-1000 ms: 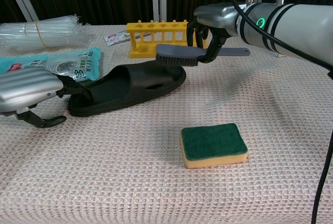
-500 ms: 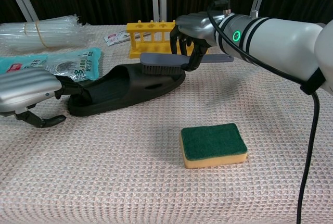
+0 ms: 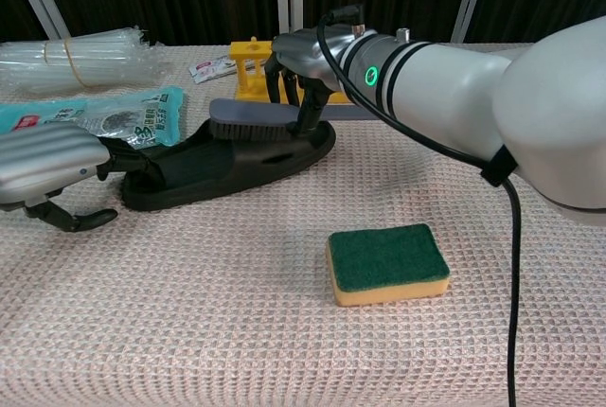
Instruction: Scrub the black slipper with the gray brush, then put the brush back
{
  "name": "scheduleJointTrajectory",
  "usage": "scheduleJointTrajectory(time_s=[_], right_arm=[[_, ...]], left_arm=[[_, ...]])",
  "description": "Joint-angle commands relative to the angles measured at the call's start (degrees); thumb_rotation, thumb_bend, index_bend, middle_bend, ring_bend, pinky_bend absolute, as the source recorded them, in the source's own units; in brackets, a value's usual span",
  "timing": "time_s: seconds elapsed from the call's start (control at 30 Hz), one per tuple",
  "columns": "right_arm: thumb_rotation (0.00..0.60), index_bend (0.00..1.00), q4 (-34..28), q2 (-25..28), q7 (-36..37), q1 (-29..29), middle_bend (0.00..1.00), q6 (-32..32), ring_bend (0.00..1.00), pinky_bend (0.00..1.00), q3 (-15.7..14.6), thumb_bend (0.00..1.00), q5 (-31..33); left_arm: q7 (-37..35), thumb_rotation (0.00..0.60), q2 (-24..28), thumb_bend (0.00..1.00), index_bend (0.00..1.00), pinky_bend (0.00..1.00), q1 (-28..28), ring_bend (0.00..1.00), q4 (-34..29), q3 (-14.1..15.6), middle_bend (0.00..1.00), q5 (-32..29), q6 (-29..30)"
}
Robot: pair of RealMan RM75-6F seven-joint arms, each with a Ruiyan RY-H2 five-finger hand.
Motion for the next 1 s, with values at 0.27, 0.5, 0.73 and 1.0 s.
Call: scheduleJointTrajectory(time_s=[0.27, 0.5, 0.73, 1.0], right_arm=[[0.6, 0.85, -1.1, 3.7, 0.9, -2.2, 0.75, 1.7, 0.24, 0.0, -1.2, 0.5, 0.6], [0.6, 0.85, 0.6, 3.7, 2.2, -2.6, 0.75, 0.0, 0.24, 0.0, -1.6, 0.5, 1.0], [0.6, 0.85, 1.7, 0.9, 2.5, -1.2, 0.75, -0.9, 0.24, 0.0, -1.3, 0.5, -0.1], [0.6, 0.85, -0.2, -0.1, 3.4, -0.6, 0.75, 0.2, 0.24, 0.0, -0.3, 0.51, -1.5]], left_arm=[[-0.6, 0.6, -0.5, 0.43, 0.26, 0.45, -0.3, 0.3, 0.5, 0.3, 0.38, 0.2, 0.1], [-0.7, 0.6, -0.8, 0.43, 0.26, 0.45, -0.4, 0.3, 0.9, 0.3, 0.38, 0.0, 0.1], [-0.4, 0.6, -0.6, 0.43, 0.26, 0.45, -0.3, 0.3, 0.7, 0.3, 0.38, -0.3, 0.2], [-0.5, 0.6, -0.7, 0.43, 0.26, 0.45, -0.5, 0.3, 0.6, 0.2, 0.38, -0.4, 0.5]])
